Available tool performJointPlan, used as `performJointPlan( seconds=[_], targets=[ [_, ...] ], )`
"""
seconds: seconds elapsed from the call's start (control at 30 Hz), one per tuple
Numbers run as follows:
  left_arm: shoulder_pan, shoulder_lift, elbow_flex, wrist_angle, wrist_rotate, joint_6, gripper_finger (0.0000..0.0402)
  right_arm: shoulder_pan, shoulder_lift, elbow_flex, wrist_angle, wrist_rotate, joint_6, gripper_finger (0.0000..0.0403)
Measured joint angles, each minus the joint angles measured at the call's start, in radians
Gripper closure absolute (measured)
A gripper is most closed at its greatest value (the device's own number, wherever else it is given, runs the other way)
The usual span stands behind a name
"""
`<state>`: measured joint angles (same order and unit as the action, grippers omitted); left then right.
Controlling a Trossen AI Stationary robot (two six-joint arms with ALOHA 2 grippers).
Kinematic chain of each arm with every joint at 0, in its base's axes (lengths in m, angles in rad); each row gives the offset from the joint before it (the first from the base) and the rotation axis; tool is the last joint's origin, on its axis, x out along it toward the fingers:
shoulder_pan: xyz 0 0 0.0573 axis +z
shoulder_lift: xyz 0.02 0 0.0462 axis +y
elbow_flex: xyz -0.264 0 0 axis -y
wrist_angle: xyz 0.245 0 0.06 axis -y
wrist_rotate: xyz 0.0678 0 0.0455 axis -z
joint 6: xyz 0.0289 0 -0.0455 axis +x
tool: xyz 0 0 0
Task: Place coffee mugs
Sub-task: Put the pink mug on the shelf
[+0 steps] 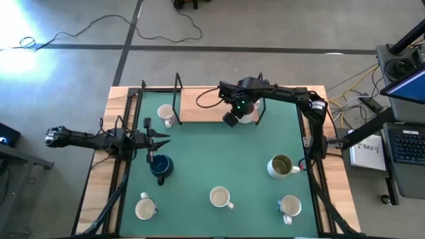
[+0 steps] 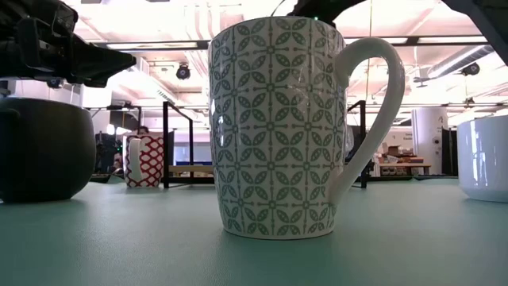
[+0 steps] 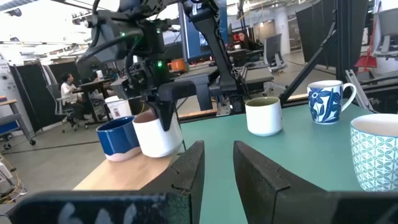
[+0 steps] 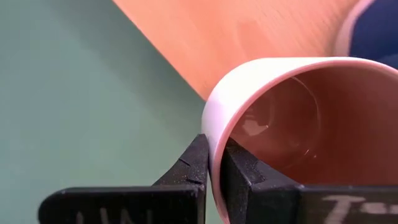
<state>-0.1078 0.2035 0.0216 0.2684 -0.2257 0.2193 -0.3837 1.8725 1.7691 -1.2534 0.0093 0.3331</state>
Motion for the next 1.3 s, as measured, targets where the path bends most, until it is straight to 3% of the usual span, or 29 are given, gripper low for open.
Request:
performJointPlan(
  seconds=[0.3, 0.43, 1.0, 1.3],
  targets=[
    [0.0, 0.0, 0.0, 0.0, 0.0, 0.0, 0.0333, -0.005, 0.001, -0.016, -0.017, 0.023, -0.038, 0.039],
    [0.0, 0.0, 0.0, 0.0, 0.0, 0.0, 0.0333, -0.006, 0.001, -0.017, -0.032, 0.085, -0.06, 0.039],
    [0.0, 0.0, 0.0, 0.0, 0.0, 0.0, 0.0333, -0.007, 0.001, -0.04, -0.058, 0.088, -0.064, 0.0389],
    [0.0, 0.0, 0.0, 0.0, 0.0, 0.0, 0.0333, -0.009, -0.001, -0.087, -0.055, 0.097, -0.092, 0.0357]
  ],
)
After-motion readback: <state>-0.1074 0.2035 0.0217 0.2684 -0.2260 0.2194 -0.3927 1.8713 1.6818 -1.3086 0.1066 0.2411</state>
